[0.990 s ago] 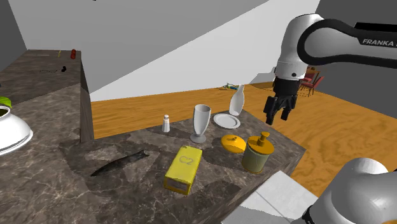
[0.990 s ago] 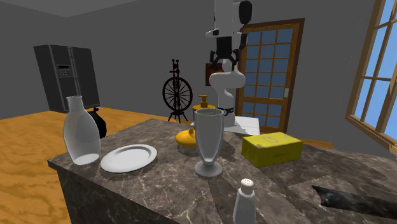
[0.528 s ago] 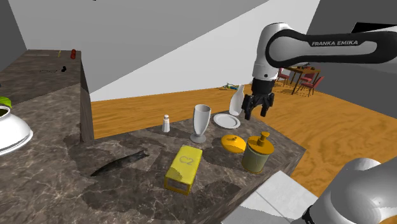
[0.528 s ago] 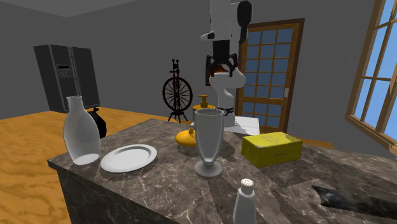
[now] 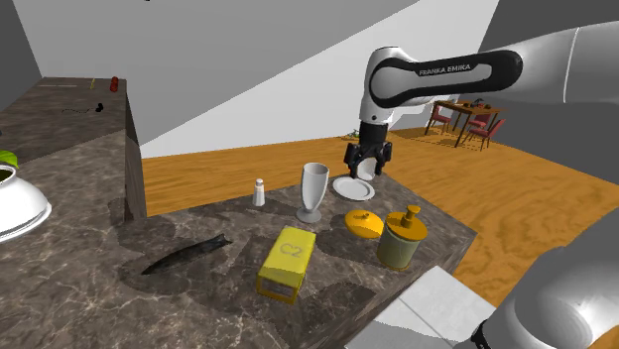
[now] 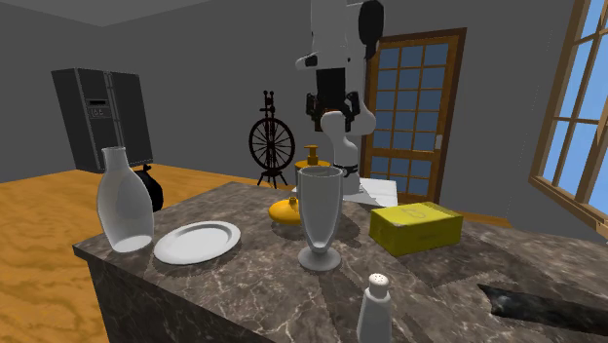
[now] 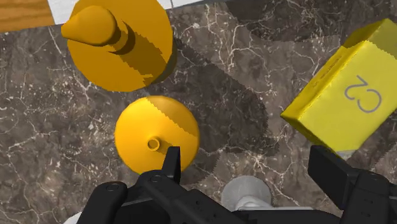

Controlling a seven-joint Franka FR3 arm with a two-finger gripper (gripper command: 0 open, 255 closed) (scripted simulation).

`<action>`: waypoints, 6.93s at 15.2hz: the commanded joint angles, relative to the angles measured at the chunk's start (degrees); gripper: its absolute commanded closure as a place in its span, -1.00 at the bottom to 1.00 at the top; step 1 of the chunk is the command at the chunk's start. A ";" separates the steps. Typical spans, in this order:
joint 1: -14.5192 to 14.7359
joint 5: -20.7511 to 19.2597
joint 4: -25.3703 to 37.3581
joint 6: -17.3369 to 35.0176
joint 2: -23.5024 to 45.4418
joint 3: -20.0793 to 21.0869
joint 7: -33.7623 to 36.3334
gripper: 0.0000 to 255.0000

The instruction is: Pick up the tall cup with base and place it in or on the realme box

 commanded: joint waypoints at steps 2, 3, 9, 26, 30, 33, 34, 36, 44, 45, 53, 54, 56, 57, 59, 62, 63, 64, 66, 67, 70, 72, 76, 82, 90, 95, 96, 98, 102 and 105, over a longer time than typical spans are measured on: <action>-0.35 -0.53 5.45 1.17 6.42 -0.09 1.00 -1.00; -0.41 -0.70 7.47 1.43 8.65 -0.10 1.41 -1.00; -0.52 -1.72 21.55 1.39 22.33 -0.44 3.67 -1.00; -0.34 -2.33 29.56 5.02 33.70 -0.98 5.13 -1.00; -0.34 -2.33 29.57 5.00 33.70 -0.98 5.13 1.00; -0.34 -2.33 29.57 5.00 33.70 -0.98 5.13 1.00; -0.35 -2.33 29.57 5.01 33.70 -0.98 5.13 1.00; -0.35 -2.33 29.57 5.00 33.70 -0.98 5.12 1.00; -0.35 -2.30 32.32 1.51 32.95 -0.95 5.21 1.00; -0.34 -2.30 32.92 0.80 32.83 -0.95 5.23 1.00; -0.31 -2.29 38.46 -5.16 32.41 -0.91 5.38 1.00; -0.31 -2.29 39.25 -5.94 32.43 -0.91 5.40 1.00; -0.29 -2.30 40.91 -7.52 32.50 -0.90 5.45 1.00; -0.28 -2.30 41.77 -8.32 32.57 -0.90 5.47 1.00; -0.26 -2.31 43.59 -9.95 32.75 -0.89 5.52 1.00; -0.21 -2.34 46.56 -12.49 33.18 -0.88 5.61 1.00; -0.20 -2.35 47.62 -13.37 33.36 -0.87 5.63 1.00; -0.18 -2.36 48.72 -14.25 33.57 -0.87 5.66 1.00; -0.13 -2.39 51.05 -16.08 34.07 -0.86 5.73 1.00; -0.11 -2.40 52.28 -17.02 34.37 -0.86 5.76 1.00; 1.04 -2.21 48.80 -16.81 31.04 -0.27 7.56 1.00; 2.19 -1.98 45.30 -16.35 27.91 0.39 9.41 1.00; 4.50 -1.43 39.89 -16.11 22.56 1.88 13.30 1.00; 7.98 -0.38 34.92 -16.92 16.41 4.57 19.65 1.00; 12.72 1.19 33.02 -19.27 11.45 8.83 28.95 1.00; 12.61 1.44 27.53 -15.06 10.17 8.76 28.46 1.00; 12.60 1.48 26.51 -14.24 9.96 8.75 28.37 1.00; 12.58 1.55 24.53 -12.61 9.60 8.73 28.20 1.00; 12.57 1.67 20.80 -9.42 9.07 8.72 27.89 1.00; 12.57 1.74 18.20 -7.07 8.82 8.72 27.69 1.00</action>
